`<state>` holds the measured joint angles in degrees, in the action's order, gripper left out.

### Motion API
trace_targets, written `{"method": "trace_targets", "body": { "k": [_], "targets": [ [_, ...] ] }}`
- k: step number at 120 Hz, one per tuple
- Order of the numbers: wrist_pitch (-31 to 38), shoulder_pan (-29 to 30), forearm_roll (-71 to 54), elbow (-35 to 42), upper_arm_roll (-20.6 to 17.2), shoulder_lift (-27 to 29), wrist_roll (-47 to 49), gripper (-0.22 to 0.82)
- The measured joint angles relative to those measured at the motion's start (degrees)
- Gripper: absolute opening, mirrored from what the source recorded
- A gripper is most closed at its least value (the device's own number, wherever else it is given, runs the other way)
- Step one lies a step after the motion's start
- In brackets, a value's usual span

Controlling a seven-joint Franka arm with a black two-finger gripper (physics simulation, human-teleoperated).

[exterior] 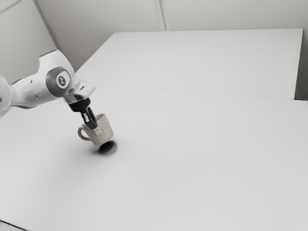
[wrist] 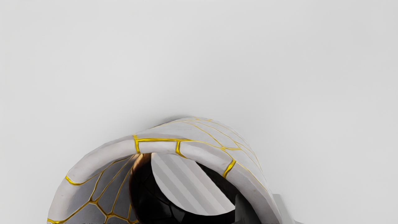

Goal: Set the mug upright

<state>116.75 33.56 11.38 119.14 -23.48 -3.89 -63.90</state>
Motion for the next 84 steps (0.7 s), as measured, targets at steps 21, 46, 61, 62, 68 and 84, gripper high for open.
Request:
{"method": "trace_targets", "body": {
  "k": [21, 46, 61, 62, 68, 84],
  "targets": [
    [6.7, 0.1, -6.2, 4.0, -4.4, 3.4, 5.4, -0.18],
    [10.2, -2.6, -10.3, 7.8, -6.8, 5.8, 15.4, -0.18],
    [11.2, -2.2, -10.9, 10.0, -7.8, 7.0, 20.9, -0.18],
    [11.3, -2.1, -11.0, 10.1, -7.8, 7.0, 21.2, -0.18],
    [11.7, -1.1, -11.1, 10.7, -7.9, 7.1, 23.1, -0.18],
    [13.0, 0.6, -11.0, 11.6, -8.0, 6.9, 27.5, -0.07]
  ]
}}
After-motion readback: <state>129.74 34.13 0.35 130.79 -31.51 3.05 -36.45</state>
